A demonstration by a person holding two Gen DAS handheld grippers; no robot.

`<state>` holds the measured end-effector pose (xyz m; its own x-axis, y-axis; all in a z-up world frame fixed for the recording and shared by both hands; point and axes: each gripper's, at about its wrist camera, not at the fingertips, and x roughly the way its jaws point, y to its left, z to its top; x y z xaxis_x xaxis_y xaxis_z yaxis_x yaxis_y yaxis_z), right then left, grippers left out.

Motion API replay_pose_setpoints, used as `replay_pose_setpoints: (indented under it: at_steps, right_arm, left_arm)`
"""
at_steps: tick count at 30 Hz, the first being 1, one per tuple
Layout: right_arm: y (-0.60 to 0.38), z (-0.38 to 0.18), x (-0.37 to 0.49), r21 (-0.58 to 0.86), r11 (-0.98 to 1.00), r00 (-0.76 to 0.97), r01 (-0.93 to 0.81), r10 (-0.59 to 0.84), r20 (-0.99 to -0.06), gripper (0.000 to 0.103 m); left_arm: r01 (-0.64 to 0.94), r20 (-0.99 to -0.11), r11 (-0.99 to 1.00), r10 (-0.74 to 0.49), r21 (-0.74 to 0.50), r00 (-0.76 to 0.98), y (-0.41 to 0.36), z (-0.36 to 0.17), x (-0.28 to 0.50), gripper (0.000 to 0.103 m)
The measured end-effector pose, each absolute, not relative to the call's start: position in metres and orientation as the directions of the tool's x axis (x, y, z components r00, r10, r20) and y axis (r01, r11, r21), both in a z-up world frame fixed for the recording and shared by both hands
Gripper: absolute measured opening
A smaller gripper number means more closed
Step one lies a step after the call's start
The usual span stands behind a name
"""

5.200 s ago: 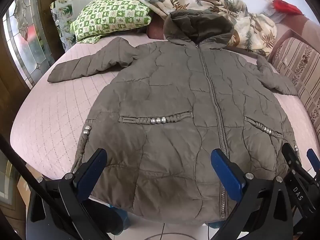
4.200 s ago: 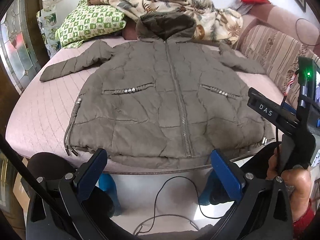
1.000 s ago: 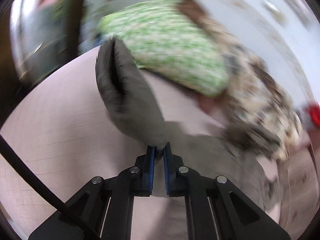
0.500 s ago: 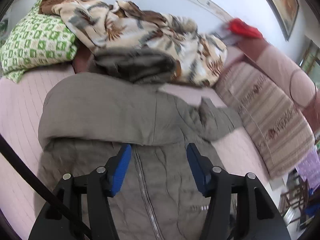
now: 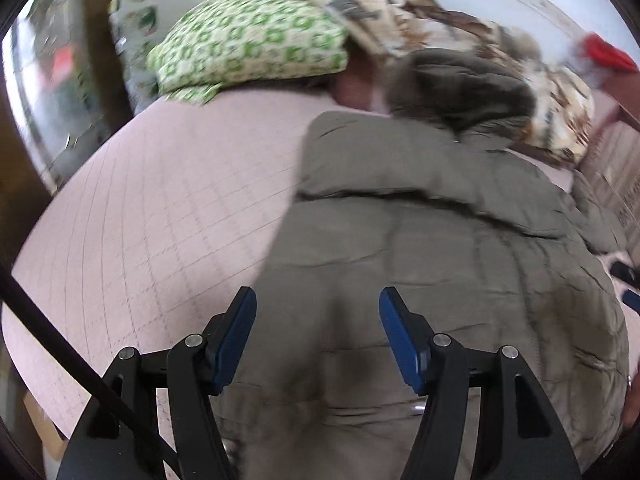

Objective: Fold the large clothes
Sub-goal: 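Grasp the other sleeve with the right tool and fold it across the front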

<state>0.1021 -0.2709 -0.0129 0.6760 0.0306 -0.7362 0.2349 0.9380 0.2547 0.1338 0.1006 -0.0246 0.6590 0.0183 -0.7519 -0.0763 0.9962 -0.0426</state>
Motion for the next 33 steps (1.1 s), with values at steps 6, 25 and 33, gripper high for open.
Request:
replay_pose_setpoints:
  at_steps: [6,25,33]
  right_arm:
    - [-0.274,-0.055,0.216,0.319,0.875,0.562,0.366,0.065,-0.824,0.101]
    - [-0.289,-0.067,0.270,0.121,0.894,0.427,0.431,-0.084,-0.901,0.030]
    - [-0.333,-0.009,0.224,0.141,0.878,0.521,0.458,-0.137,-0.842,0.049]
  left_arm:
    - [-0.067,-0.772,0.993,-0.033,-0.098,0.635,0.117,-0.042,0.142,0.063]
    - [-0.050,-0.778,0.998,0.003,-0.036,0.629,0.098,-0.041,0.136,0.063]
    - [-0.020,-0.770,0.999,-0.012,-0.032,0.638,0.085,-0.038,0.128,0.063]
